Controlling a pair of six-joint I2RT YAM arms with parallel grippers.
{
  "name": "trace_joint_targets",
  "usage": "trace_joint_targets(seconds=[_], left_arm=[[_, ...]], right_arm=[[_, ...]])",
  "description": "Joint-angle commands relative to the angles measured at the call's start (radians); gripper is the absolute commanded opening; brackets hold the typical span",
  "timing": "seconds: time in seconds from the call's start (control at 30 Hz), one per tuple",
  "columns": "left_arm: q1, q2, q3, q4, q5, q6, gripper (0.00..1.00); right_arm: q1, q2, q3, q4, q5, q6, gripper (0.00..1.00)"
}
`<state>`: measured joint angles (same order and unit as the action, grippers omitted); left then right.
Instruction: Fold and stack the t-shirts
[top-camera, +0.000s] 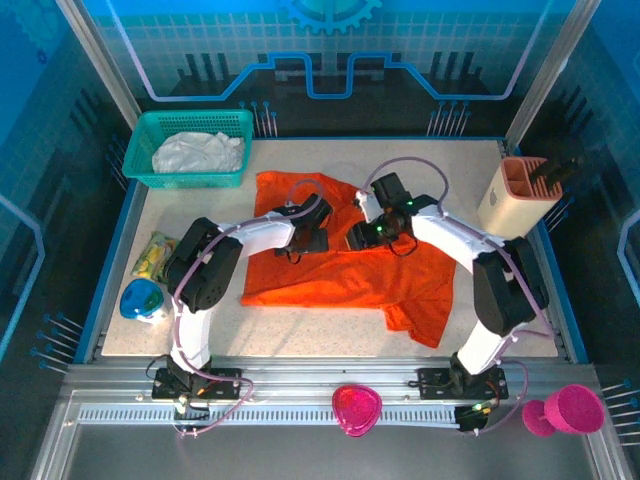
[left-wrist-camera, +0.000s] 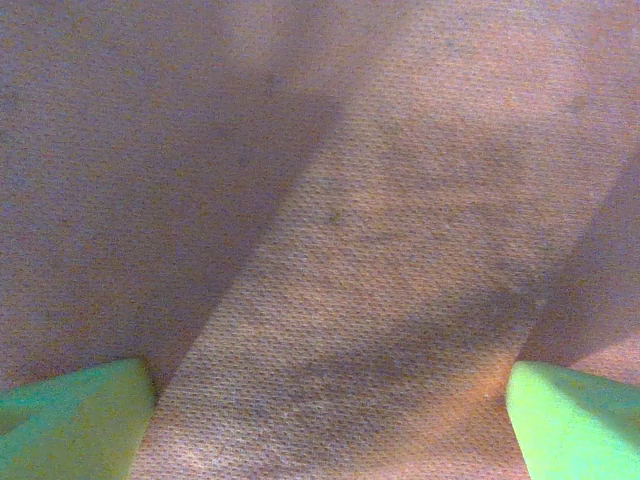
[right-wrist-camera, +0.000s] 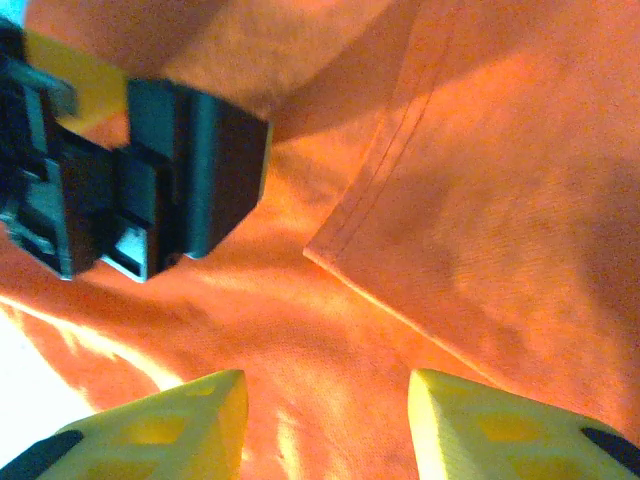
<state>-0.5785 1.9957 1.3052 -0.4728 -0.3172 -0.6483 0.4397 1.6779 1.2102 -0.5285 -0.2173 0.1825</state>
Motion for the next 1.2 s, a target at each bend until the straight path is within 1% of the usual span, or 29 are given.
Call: trace_joint_targets(seconds=[0.0, 0.07, 0.2, 0.3, 0.43, 0.5, 0.6, 0.73, 0.8, 0.9, 0.97, 1.07, 1.17], left_arm=[[0.011, -0.019, -0.047, -0.081, 0.046, -0.016, 0.93], [0.011, -0.031, -0.054, -0.081, 0.047, -0.021, 0.93], [0.011, -0.058, -0.056, -0.078, 0.066, -0.022, 0.93], [0.011, -0.079, -0.045, -0.071, 0.088, -0.015, 0.94], [0.011, -0.146, -0.030, -0.081, 0.090, -0.008, 0.97], [0.012, -0.204, -0.023, -0.117, 0.048, -0.017, 0.99], [0.024, -0.300, -0.023, -0.192, -0.011, -0.032, 0.99], [0.072, -0.415, -0.066, -0.297, -0.059, -0.073, 0.99], [0.105, -0.477, -0.125, -0.328, -0.077, -0.101, 0.99], [0.162, -0.555, -0.227, -0.320, -0.054, -0.124, 0.99], [0.184, -0.597, -0.283, -0.305, -0.039, -0.131, 0.98], [0.192, -0.634, -0.330, -0.294, -0.027, -0.139, 0.99], [0.192, -0.636, -0.346, -0.287, 0.002, -0.142, 0.98]], right_arm=[[-0.004, -0.037, 0.040, -0.027, 0.039, -0.022, 0.49], [0.015, -0.032, 0.029, -0.029, 0.069, -0.062, 0.49], [0.097, 0.006, 0.004, -0.015, 0.208, -0.168, 0.49], [0.140, 0.057, 0.008, 0.000, 0.277, -0.207, 0.49], [0.161, 0.097, 0.025, 0.012, 0.252, -0.209, 0.49], [0.176, 0.109, 0.034, 0.019, 0.233, -0.210, 0.49], [0.194, 0.151, 0.061, 0.015, 0.229, -0.212, 0.48], [0.206, 0.213, 0.103, 0.005, 0.234, -0.215, 0.47], [0.207, 0.242, 0.123, 0.001, 0.239, -0.218, 0.47], [0.208, 0.281, 0.159, -0.014, 0.266, -0.214, 0.46], [0.208, 0.303, 0.184, -0.026, 0.290, -0.215, 0.45], [0.208, 0.327, 0.219, -0.050, 0.321, -0.212, 0.44], [0.212, 0.340, 0.232, -0.059, 0.331, -0.216, 0.43]])
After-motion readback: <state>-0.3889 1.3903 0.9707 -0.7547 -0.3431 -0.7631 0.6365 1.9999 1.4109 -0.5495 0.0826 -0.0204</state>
